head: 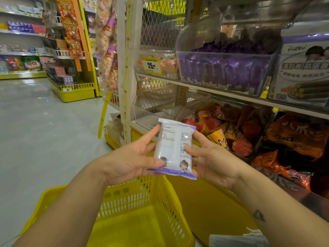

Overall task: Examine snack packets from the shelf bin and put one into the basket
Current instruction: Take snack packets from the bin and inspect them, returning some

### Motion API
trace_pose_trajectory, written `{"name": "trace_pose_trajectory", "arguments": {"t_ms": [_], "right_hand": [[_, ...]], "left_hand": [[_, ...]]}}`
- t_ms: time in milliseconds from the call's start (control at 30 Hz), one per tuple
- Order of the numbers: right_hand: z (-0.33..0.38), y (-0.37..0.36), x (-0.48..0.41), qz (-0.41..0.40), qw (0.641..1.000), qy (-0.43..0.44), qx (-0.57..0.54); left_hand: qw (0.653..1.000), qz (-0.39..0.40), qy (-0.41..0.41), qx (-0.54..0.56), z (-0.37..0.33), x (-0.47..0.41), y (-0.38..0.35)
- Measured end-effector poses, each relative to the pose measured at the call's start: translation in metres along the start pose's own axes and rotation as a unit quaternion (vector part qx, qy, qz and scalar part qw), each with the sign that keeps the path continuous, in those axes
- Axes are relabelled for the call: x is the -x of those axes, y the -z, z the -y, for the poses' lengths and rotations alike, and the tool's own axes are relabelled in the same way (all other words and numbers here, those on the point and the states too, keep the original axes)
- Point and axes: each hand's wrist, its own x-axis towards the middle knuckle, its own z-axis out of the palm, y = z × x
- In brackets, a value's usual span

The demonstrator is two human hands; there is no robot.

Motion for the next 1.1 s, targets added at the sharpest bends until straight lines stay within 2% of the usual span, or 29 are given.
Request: {"name": "trace_pose_trajectory", "arguments": {"t_ms": [100,167,233,300,433,600,667,733,800,867,1000,1100], "right_hand": [[-0.003,0.000,-0.003,-0.026,0.998,0.044,0.039],[-0.003,0.000,-0.005,-0.060,0.993,0.088,0.059],[-0.002,0.000,-0.006,-0.098,0.985,0.130,0.053],[-0.001,0.000,-0.005,-0.119,0.979,0.163,0.043],[-0.002,-0.001,-0.004,-0.142,0.970,0.192,0.041],[-0.002,0.000,-0.004,-0.148,0.968,0.198,0.040],[-0.001,0.002,-0.005,-0.148,0.967,0.200,0.048],[0.000,0.005,-0.005,-0.157,0.961,0.206,0.092],[0.001,0.008,-0.005,-0.175,0.943,0.215,0.184],[-0.001,0.008,-0.004,-0.180,0.920,0.220,0.270],[-0.012,-0.003,-0.004,-0.136,0.880,0.237,0.388],[-0.017,-0.009,-0.004,-0.114,0.862,0.227,0.440]], "left_hand": [[0.995,-0.034,-0.034,-0.090,0.002,-0.005,-0.007],[0.980,-0.103,-0.073,-0.154,0.004,-0.011,-0.015],[0.965,-0.176,-0.118,-0.153,0.012,-0.019,-0.023],[0.959,-0.219,-0.148,-0.104,0.025,-0.025,-0.030],[0.951,-0.242,-0.183,-0.065,0.042,-0.035,-0.043],[0.923,-0.294,-0.198,-0.148,0.042,-0.035,-0.052],[0.920,-0.286,-0.192,-0.187,0.040,-0.034,-0.050],[0.918,-0.255,-0.173,-0.252,0.034,-0.031,-0.043],[0.909,-0.242,-0.163,-0.299,0.025,-0.027,-0.035],[0.900,-0.255,-0.171,-0.308,0.018,-0.025,-0.029],[0.895,-0.288,-0.184,-0.286,0.011,-0.025,-0.033],[0.881,-0.316,-0.189,-0.297,0.008,-0.022,-0.035]]}}
